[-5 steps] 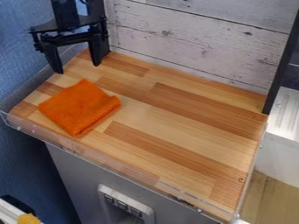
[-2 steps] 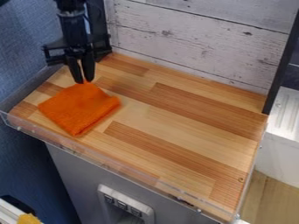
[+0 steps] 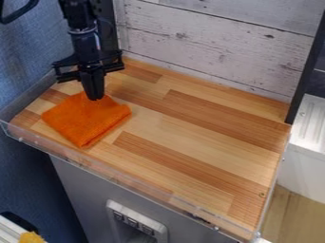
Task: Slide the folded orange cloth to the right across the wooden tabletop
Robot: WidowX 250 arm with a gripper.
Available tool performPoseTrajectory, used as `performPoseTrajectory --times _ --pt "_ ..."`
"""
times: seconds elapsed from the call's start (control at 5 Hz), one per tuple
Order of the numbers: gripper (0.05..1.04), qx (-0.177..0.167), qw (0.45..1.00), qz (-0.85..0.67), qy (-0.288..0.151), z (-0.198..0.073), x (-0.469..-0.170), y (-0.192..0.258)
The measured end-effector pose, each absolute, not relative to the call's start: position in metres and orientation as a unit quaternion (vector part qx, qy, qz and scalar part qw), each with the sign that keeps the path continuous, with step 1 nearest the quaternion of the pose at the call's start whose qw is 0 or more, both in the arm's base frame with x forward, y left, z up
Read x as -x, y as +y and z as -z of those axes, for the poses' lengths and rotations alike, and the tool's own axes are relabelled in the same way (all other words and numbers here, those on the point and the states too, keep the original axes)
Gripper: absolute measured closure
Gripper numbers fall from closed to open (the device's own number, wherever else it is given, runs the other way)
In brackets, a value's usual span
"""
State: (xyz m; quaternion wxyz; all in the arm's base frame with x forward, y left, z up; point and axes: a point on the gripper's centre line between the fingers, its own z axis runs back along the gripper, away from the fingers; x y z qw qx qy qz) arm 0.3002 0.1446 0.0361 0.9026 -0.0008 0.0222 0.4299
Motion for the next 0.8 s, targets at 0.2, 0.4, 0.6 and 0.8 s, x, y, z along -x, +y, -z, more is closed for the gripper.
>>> performPoseTrajectory --times 0.2,0.4,0.6,0.8 --pt "1.024 0.011 0.906 -0.423 0.020 -0.027 -0.296 0.143" --pt "1.025 0.022 0.907 -0.421 0.017 -0.016 -0.289 0.140" --pt "1.025 0.029 0.907 -0.420 0.006 -0.010 -0.286 0.141" --pt "1.025 0.030 0.919 -0.394 -0.003 -0.009 -0.286 0.139"
